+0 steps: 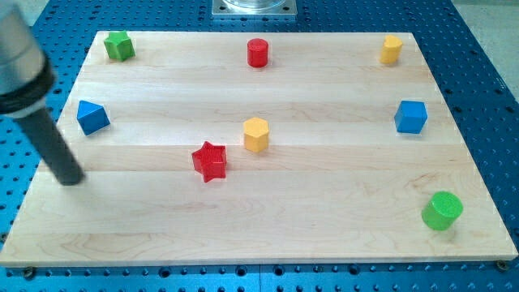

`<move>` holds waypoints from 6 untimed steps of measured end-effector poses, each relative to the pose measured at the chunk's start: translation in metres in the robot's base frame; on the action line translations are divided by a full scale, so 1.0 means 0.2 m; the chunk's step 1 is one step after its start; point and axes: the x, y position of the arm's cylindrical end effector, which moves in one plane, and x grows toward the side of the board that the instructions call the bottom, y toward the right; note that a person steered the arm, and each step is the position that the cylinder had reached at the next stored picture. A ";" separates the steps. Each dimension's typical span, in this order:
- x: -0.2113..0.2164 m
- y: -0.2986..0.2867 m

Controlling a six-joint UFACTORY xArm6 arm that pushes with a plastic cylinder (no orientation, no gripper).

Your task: Push the triangle diagonally to the red circle

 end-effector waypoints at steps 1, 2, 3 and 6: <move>-0.27 -0.06; -0.52 -0.06; -0.55 -0.04; -0.25 0.19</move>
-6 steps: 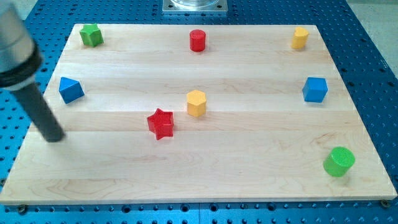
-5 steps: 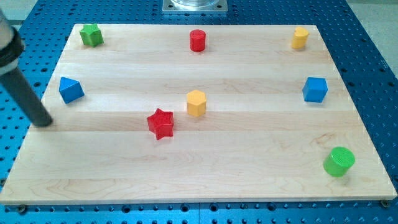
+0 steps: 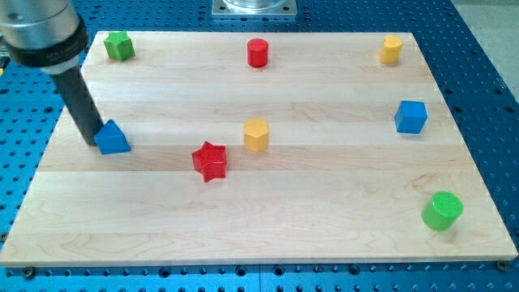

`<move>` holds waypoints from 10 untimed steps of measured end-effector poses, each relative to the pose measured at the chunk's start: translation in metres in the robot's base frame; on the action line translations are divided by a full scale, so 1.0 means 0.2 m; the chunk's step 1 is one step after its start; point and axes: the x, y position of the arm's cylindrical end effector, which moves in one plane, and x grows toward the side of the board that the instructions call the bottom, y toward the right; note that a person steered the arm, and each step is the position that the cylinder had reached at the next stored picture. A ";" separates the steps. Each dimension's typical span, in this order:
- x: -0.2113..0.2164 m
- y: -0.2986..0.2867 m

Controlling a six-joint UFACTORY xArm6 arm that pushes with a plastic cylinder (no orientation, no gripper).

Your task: Push the triangle diagonally to the red circle

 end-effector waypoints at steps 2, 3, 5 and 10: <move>0.08 0.11; 0.03 0.32; -0.17 0.41; -0.26 0.65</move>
